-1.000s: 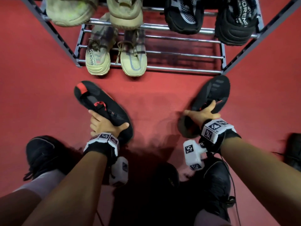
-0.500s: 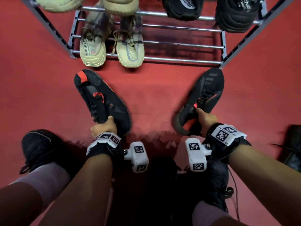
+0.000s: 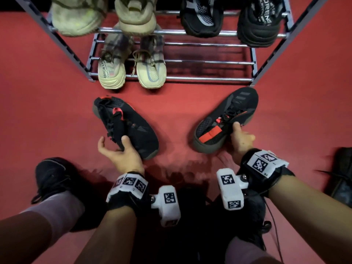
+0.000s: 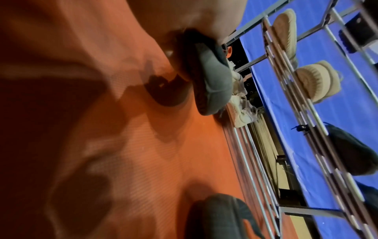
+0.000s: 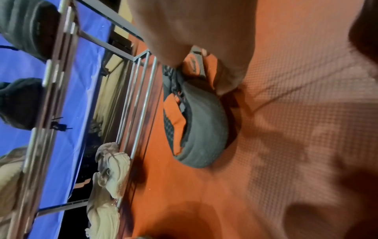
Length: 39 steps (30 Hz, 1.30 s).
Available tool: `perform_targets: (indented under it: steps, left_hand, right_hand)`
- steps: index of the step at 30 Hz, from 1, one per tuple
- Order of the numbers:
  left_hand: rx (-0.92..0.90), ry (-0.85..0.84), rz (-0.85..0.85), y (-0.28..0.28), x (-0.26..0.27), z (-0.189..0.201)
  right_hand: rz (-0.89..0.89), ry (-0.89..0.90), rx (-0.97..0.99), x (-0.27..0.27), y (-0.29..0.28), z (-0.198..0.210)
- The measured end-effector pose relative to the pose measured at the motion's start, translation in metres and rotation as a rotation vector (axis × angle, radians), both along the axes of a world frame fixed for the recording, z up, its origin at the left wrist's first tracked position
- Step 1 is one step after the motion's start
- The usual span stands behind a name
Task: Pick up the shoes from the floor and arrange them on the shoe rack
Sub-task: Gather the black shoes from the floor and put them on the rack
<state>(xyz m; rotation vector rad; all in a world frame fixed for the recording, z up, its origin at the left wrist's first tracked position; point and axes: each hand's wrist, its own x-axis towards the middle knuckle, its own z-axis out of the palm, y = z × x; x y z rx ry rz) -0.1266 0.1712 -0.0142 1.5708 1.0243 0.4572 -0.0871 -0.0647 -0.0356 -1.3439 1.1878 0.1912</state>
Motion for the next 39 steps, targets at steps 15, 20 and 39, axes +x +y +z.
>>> perform_targets:
  steps: [15, 20, 39]
  left_hand:
    - [-0.069, -0.335, -0.238, -0.026, 0.028, 0.013]
    - [-0.127, -0.351, -0.211, -0.05, 0.035, 0.024]
    - [-0.083, -0.105, -0.766, -0.082, 0.19, 0.016]
  right_hand:
    - [0.115, -0.3, -0.254, -0.011, -0.001, 0.014]
    - [0.085, -0.452, -0.175, -0.017, 0.004, 0.023]
    - [0.071, -0.505, -0.25, 0.09, -0.047, 0.028]
